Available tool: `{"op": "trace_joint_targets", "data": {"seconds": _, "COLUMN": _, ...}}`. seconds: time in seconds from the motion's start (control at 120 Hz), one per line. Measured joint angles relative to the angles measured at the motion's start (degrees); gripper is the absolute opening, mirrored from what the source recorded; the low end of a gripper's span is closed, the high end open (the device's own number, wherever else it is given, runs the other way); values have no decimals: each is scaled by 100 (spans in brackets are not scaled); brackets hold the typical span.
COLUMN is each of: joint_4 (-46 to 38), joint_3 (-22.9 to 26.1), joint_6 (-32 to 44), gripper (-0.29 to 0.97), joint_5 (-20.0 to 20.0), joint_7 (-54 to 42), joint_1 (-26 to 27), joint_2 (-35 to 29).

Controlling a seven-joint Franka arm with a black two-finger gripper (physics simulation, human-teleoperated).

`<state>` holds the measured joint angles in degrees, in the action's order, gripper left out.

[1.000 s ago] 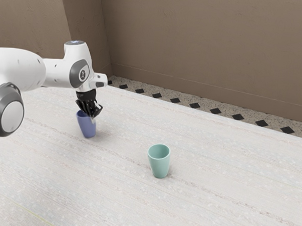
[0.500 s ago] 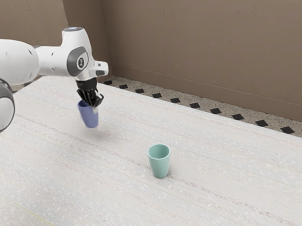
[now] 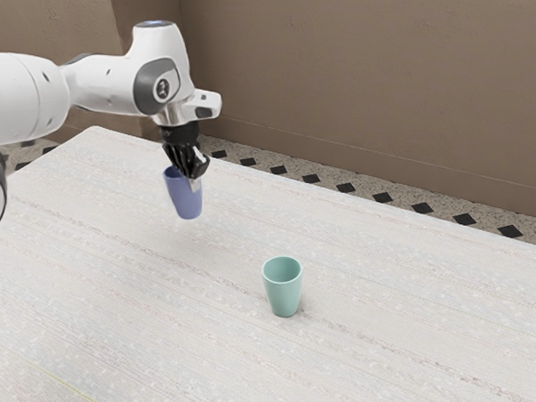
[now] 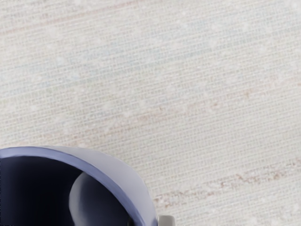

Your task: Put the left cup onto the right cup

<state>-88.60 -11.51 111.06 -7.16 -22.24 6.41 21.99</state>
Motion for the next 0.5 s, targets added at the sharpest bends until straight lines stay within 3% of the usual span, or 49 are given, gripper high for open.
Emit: {"op": "trace_joint_targets", "data": {"seconds": 0.5, "joint_4": -640, "joint_3": 304, "joint_6": -103, "gripper": -11, "joint_5": 563, "joint_7": 554, "joint_1": 574, "joint_2": -892}}
